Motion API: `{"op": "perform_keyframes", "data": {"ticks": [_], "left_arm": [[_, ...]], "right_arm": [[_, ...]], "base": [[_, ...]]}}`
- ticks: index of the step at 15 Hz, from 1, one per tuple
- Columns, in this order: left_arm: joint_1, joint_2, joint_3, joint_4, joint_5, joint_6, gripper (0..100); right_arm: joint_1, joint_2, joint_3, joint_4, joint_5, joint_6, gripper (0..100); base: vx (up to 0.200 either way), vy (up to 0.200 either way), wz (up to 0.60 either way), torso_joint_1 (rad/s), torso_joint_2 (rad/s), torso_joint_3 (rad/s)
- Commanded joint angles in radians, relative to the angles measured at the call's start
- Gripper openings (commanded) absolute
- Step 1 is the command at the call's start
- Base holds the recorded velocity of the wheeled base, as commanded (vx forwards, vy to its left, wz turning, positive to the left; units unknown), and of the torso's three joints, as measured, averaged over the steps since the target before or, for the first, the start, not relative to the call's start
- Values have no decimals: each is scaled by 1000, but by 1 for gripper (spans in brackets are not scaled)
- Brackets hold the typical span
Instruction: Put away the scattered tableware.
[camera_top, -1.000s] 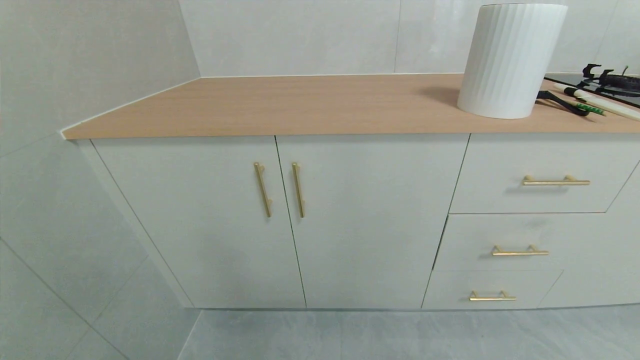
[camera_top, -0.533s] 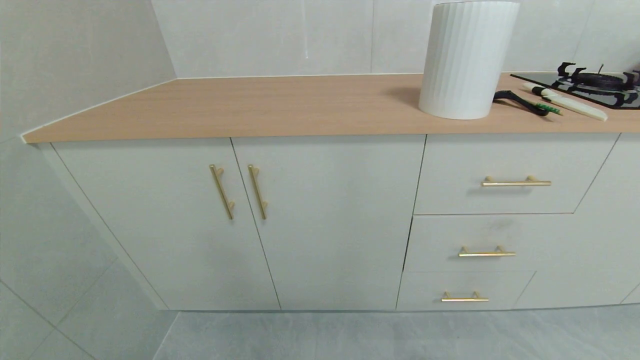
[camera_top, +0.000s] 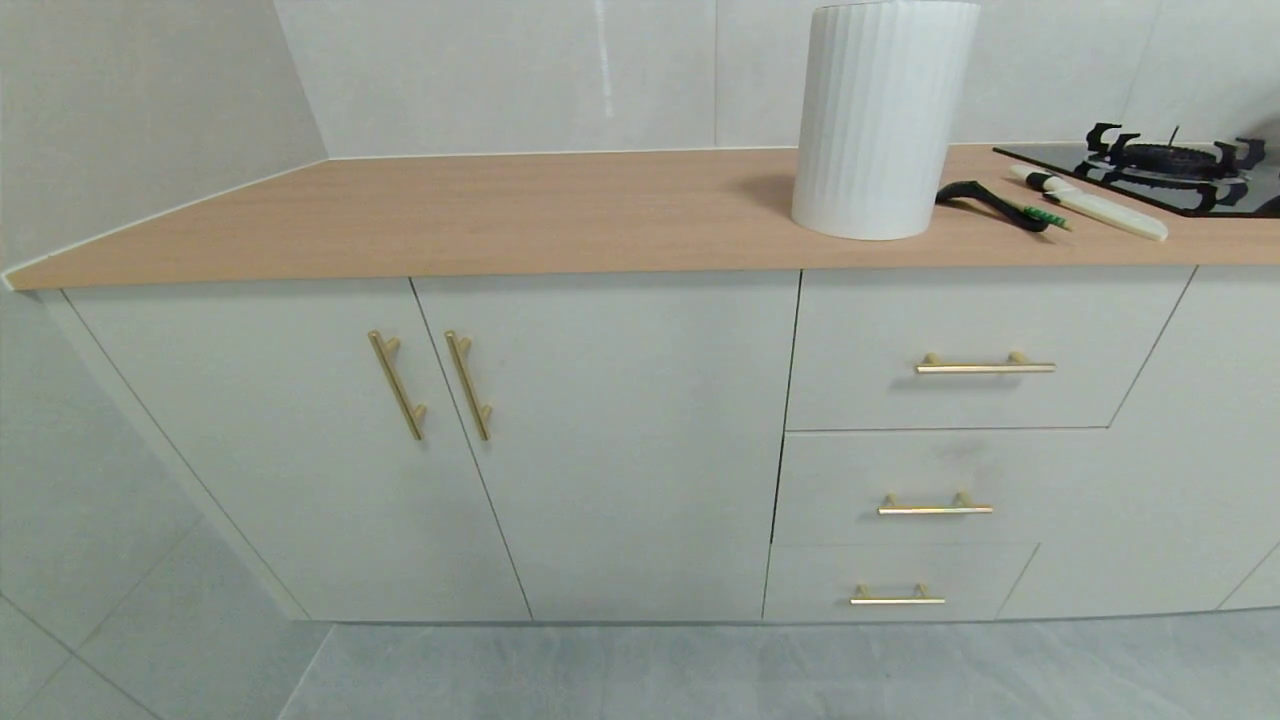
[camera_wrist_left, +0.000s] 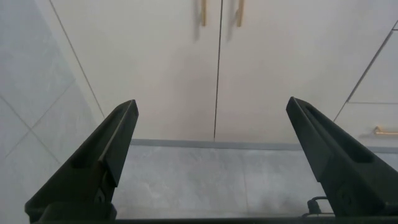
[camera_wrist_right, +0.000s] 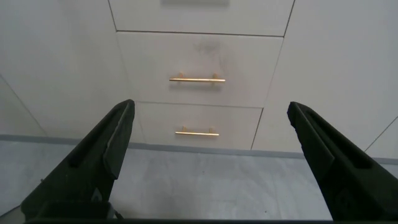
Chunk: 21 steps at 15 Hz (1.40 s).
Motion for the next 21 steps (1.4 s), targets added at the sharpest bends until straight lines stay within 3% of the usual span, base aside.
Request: {"op": "perform_keyframes", "data": {"ticks": [1, 9, 11, 12, 16, 17, 18, 21], "left_arm": [[0, 2, 0, 0, 1, -1, 100], [0, 2, 0, 0, 1, -1, 100], [0, 2, 0, 0, 1, -1, 100], [0, 2, 0, 0, 1, -1, 100], [0, 0, 0, 0, 1, -1, 100], [0, 2, 0, 0, 1, -1, 100], [0, 2, 0, 0, 1, -1, 100], [0, 0, 0, 0, 1, -1, 100]], "right_arm": [[-1, 0, 0, -1, 2, -2, 100], [3, 76, -24, -3, 7, -14, 100], [18, 199, -222, -13, 16, 76, 100], [35, 339, -300, -7, 51, 90, 100], [47, 872, -388, -47, 80, 18, 100], [55, 917, -398, -62, 80, 19, 100], [85, 1119, -429, -158, 73, 19, 100], [95, 1445, -495, -294, 62, 18, 100]], "base": [[0, 0, 0, 0, 0, 0], [0, 0, 0, 0, 0, 0], [0, 0, 0, 0, 0, 0], [0, 0, 0, 0, 0, 0], [0, 0, 0, 0, 0, 0], [0, 0, 0, 0, 0, 0], [0, 0, 0, 0, 0, 0], [0, 0, 0, 0, 0, 0]]}}
